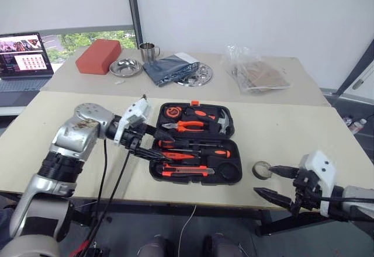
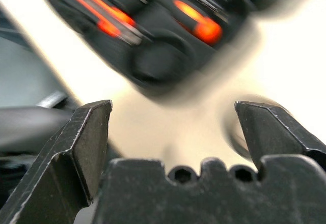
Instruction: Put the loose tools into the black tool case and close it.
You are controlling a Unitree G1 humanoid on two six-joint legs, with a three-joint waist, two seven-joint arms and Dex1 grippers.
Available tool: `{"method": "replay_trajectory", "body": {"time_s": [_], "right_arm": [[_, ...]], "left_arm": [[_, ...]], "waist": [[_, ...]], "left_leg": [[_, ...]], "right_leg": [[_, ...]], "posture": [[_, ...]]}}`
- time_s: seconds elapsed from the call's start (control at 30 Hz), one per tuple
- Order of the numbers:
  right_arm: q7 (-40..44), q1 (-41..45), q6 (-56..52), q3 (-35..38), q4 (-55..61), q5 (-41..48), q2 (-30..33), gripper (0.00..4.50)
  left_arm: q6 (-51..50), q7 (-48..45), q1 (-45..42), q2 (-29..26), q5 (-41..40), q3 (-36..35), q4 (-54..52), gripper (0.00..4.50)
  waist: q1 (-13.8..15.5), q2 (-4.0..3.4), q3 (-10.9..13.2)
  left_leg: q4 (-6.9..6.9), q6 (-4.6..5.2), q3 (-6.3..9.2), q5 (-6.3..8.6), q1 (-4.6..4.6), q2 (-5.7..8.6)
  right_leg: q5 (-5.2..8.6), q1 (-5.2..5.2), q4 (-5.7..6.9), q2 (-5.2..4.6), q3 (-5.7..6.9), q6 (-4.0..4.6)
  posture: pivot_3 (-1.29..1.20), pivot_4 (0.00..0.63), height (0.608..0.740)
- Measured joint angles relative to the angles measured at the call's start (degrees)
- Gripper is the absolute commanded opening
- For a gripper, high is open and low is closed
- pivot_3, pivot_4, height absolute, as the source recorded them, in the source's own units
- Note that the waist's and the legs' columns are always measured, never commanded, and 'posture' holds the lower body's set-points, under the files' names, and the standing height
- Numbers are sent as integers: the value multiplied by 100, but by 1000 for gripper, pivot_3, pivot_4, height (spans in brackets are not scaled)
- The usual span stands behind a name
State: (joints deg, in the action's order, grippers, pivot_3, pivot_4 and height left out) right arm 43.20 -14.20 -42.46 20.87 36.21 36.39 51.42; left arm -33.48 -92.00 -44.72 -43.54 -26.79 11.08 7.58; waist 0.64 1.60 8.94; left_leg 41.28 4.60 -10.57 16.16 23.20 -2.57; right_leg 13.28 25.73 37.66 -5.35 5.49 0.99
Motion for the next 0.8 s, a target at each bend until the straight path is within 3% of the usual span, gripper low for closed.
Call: {"method": "replay_trajectory", "body": {"time_s": [0.2,0.23,0.37,0.63,0.8], "right_arm": [[-525,965,84,-1184,-1062,-913,-298,4500],[-550,1027,87,-1241,-1176,-976,-316,3984],[-487,1203,171,-1537,-1441,-1185,-419,2866],[-179,1246,239,-1480,-1419,-1083,-492,121],[293,1534,-20,-1269,-489,-311,-306,48]], "left_arm": [[135,53,-1,47,60,31,-232,4454],[170,59,19,21,85,30,-264,4500],[262,148,106,6,177,34,-435,4500],[308,269,275,-8,216,35,-660,4500],[322,331,307,-67,223,35,-697,4500]], "waist": [[-13,-1,1],[-9,-2,0],[-5,-2,0],[-11,-2,0],[-30,-2,1]], "left_leg": [[-1,-1,-1,0,1,3],[-3,-1,-2,0,2,3],[-3,-2,-2,-1,5,3],[-1,-2,-4,-1,3,3],[-2,-3,-2,-1,-2,-1]], "right_leg": [[-2,4,4,1,-3,3],[-2,7,6,1,-4,5],[-7,7,5,6,-2,16],[-1,7,6,6,-2,4],[-4,4,8,8,-3,10]], "posture": [[0,150,736],[0,150,736],[0,150,736],[0,150,736],[0,150,736]]}}
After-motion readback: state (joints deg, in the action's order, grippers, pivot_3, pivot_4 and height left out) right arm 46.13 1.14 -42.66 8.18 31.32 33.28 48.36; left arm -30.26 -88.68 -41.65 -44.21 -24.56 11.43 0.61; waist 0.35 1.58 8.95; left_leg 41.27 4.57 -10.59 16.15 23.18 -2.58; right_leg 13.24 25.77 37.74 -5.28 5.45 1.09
